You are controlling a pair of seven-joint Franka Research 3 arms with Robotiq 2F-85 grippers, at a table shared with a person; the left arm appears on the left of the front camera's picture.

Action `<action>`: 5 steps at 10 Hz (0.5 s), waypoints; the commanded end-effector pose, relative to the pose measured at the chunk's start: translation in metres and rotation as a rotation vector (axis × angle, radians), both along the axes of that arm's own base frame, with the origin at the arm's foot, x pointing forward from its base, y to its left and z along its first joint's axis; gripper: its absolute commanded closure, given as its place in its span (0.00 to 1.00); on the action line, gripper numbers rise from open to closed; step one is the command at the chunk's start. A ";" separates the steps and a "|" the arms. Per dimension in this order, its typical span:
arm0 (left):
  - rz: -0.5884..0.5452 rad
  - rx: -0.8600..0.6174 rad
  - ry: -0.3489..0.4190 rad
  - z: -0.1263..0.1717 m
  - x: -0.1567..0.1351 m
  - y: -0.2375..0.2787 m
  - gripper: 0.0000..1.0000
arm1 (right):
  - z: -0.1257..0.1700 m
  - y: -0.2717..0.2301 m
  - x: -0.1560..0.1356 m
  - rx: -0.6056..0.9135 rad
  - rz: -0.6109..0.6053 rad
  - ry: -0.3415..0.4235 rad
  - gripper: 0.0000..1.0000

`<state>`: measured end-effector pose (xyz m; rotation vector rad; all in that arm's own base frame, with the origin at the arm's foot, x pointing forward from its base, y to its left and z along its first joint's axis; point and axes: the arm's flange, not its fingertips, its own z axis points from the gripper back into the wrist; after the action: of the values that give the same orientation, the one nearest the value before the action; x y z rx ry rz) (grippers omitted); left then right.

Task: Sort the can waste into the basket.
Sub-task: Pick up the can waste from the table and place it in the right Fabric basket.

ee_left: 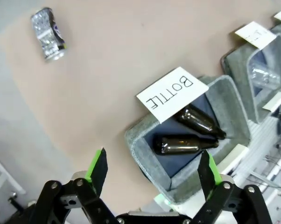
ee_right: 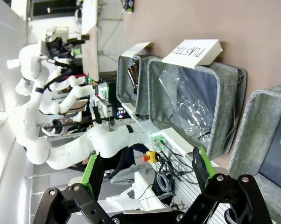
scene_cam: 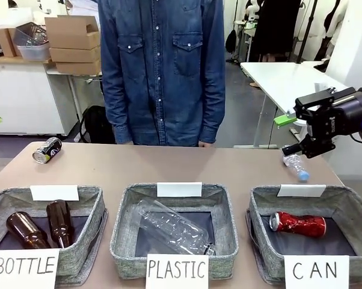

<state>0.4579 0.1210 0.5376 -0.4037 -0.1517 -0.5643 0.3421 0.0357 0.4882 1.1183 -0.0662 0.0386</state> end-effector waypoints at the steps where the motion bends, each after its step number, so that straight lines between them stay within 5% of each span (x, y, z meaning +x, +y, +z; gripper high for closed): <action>1: 0.012 -0.015 0.045 0.009 -0.010 0.030 0.00 | 0.000 -0.002 0.001 -0.011 0.015 -0.015 0.00; 3: 0.009 -0.006 0.013 0.001 -0.004 0.010 0.00 | 0.000 -0.002 0.001 -0.011 0.015 -0.015 0.00; 4: 0.097 0.030 -0.034 -0.013 0.023 -0.002 0.00 | 0.000 -0.002 0.001 -0.011 0.015 -0.015 0.00; 5: 0.030 0.078 -0.033 -0.029 0.054 -0.010 0.00 | 0.000 -0.002 0.001 -0.011 0.015 -0.015 0.00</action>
<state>0.4805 0.1245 0.5253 -0.3641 -0.1684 -0.5359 0.3421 0.0356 0.4879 1.1184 -0.0658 0.0385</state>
